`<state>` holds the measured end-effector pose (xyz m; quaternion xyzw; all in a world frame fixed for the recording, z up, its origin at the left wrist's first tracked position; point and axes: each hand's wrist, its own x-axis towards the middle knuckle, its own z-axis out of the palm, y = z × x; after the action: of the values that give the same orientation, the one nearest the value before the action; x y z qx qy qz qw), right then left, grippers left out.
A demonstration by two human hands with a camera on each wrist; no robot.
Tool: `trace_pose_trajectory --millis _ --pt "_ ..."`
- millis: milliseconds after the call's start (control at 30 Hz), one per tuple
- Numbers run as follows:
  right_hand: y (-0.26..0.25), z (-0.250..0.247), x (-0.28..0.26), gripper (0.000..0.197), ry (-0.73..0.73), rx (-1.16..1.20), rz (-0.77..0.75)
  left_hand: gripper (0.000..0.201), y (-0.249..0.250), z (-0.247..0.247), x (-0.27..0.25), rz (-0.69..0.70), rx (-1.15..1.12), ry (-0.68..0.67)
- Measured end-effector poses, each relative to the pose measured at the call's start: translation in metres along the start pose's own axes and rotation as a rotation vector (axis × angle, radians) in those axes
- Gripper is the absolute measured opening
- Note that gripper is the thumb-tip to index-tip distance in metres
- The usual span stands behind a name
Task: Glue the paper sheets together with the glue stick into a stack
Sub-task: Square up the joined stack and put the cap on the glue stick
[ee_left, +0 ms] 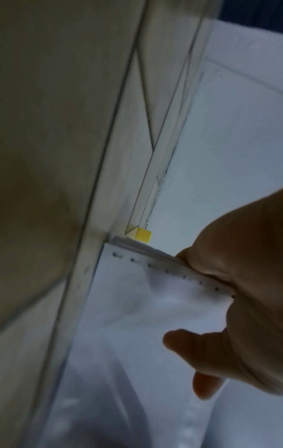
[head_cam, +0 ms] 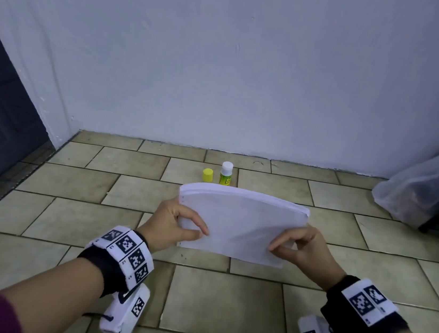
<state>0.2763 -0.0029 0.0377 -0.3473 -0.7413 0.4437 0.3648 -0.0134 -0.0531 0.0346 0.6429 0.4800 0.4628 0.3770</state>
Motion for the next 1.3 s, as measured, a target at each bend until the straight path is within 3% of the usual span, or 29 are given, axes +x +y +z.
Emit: trace_pose_trajectory --millis 100,200,367,467,600,933,1033,1167,1300 --pt "0.002 -0.004 -0.002 0.046 -0.065 -0.134 0.055 0.049 -0.006 -0.007 -0.001 -0.057 0.113 -0.095" --pt "0.001 -0.008 0.000 0.043 -0.097 -0.201 0.065 0.063 -0.007 -0.012 0.002 -0.097 0.214 -0.157" --pt "0.004 -0.007 0.002 0.048 -0.092 -0.244 0.129 0.066 -0.003 -0.013 0.004 -0.135 0.242 -0.201" --pt "-0.001 -0.011 0.006 0.044 -0.085 -0.122 0.209 0.053 0.000 -0.015 0.006 -0.233 0.088 -0.230" --pt "-0.005 -0.011 0.004 0.039 -0.068 0.061 0.361 0.065 0.001 -0.016 0.007 -0.381 -0.114 -0.253" --pt "0.007 0.006 -0.008 0.034 -0.141 -0.058 0.523 0.066 -0.016 -0.007 0.002 -0.530 -0.043 -0.312" --pt "0.005 0.005 -0.007 0.037 -0.079 -0.054 0.408 0.064 -0.013 -0.009 0.001 -0.406 -0.019 -0.211" --pt "0.001 -0.001 -0.002 0.049 0.072 -0.108 0.060 0.050 -0.001 -0.010 0.004 -0.014 0.206 0.004" --pt "0.003 -0.004 -0.001 0.050 0.061 -0.271 -0.011 0.036 -0.004 -0.011 0.004 0.165 0.307 -0.020"
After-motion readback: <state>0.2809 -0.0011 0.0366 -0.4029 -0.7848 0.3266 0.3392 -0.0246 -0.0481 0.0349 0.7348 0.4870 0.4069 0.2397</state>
